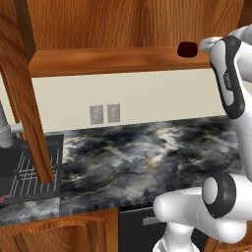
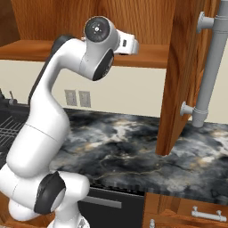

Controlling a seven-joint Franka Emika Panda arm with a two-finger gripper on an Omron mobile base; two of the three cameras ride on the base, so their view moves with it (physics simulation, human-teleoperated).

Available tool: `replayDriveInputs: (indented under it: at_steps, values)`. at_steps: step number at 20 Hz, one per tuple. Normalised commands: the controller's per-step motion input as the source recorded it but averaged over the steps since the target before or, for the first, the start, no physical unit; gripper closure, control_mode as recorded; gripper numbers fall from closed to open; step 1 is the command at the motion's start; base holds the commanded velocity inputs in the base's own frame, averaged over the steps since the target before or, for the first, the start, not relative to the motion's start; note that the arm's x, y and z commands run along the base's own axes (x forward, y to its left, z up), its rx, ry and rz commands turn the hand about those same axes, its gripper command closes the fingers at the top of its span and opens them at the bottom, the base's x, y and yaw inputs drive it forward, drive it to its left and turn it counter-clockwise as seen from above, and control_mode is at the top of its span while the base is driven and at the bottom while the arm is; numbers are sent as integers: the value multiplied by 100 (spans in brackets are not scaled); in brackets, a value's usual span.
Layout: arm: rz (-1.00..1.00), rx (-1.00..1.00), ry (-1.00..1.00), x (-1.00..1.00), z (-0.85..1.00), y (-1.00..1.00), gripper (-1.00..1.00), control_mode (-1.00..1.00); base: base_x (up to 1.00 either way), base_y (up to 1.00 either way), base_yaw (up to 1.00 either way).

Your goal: Open the cabinet directly in front. Then move the liquor and the mug to the dining counter with the candle on it.

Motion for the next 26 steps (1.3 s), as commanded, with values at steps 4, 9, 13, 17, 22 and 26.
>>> replayDriveInputs:
  at_steps: [4,9,13,17,22,26]
  values:
    - [2,0,0,34,-14,-5,-100,-100,0,0,0]
    - [0,0,0,35,-8,0,-100,-100,0,0,0]
    - [0,0,0,35,-3,0,-100,-100,0,0,0]
    - [0,0,0,30,0,0,-100,-100,0,0,0]
    - [0,0,0,25,-3,0,-100,-100,0,0,0]
    - [0,0,0,24,-8,0,-100,-100,0,0,0]
